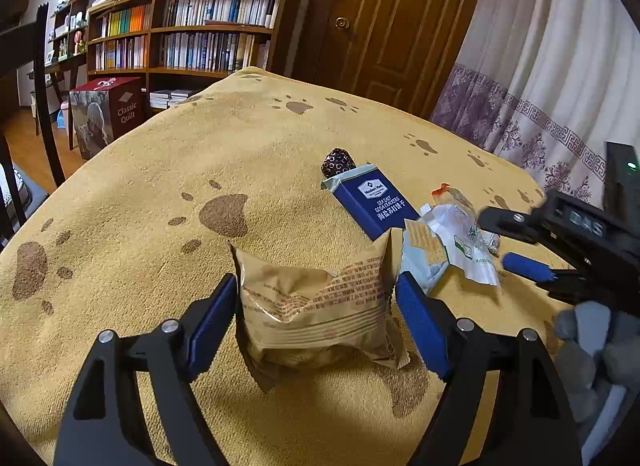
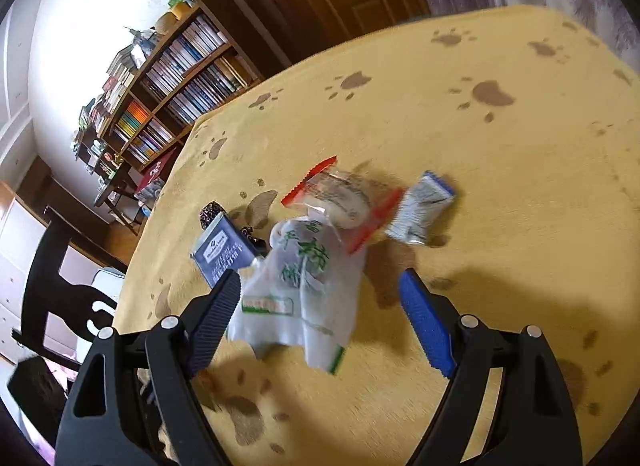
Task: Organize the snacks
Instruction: 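Grasp the white green-print bag with the right tool while the left tool holds the bread packet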
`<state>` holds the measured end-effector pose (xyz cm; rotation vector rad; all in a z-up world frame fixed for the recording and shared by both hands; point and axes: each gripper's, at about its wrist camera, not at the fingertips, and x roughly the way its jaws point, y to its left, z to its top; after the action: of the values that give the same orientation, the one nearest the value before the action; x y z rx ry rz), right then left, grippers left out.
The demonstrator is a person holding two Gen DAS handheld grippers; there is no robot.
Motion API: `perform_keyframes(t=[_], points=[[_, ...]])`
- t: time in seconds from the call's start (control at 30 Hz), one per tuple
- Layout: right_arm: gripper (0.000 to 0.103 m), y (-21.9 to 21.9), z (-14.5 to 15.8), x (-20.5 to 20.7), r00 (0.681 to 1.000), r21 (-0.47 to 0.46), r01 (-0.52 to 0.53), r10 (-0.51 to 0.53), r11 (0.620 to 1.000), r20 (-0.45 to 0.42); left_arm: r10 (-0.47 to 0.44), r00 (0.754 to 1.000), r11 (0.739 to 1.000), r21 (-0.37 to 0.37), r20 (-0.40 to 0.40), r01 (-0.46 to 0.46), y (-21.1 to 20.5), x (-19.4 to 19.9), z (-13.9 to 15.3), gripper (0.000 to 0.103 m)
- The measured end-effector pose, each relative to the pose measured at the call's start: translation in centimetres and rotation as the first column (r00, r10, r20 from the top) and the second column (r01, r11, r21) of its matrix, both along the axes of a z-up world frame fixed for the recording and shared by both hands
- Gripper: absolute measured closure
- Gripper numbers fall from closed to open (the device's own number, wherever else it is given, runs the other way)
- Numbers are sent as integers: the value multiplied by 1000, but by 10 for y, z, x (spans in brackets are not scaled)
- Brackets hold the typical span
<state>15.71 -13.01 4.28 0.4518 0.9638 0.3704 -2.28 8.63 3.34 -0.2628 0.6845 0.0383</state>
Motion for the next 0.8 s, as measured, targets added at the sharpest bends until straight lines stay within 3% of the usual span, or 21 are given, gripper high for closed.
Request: perform_keyframes(t=[0.33,0.53,0.67,0.8], points=[[22,26,-10,25,1000,-48,-20,19,999,-14,-2,1000,1000,-13,-4,2,0,0,-1,23],[38,35,-15,22,1000,-145,-22,24,989,13,-8,1000,1000,-19,-7,8,-1,0,-2,23],[58,30,-17,18,1000,-177,-12,16,984,23,-12,1000,1000,-19,-7,12,-1,-1,-2,23],[62,27,-18,9,999,-195,-12,21,981,44,-15,1000,1000,-20,-8,14,-1,0,-3,23]])
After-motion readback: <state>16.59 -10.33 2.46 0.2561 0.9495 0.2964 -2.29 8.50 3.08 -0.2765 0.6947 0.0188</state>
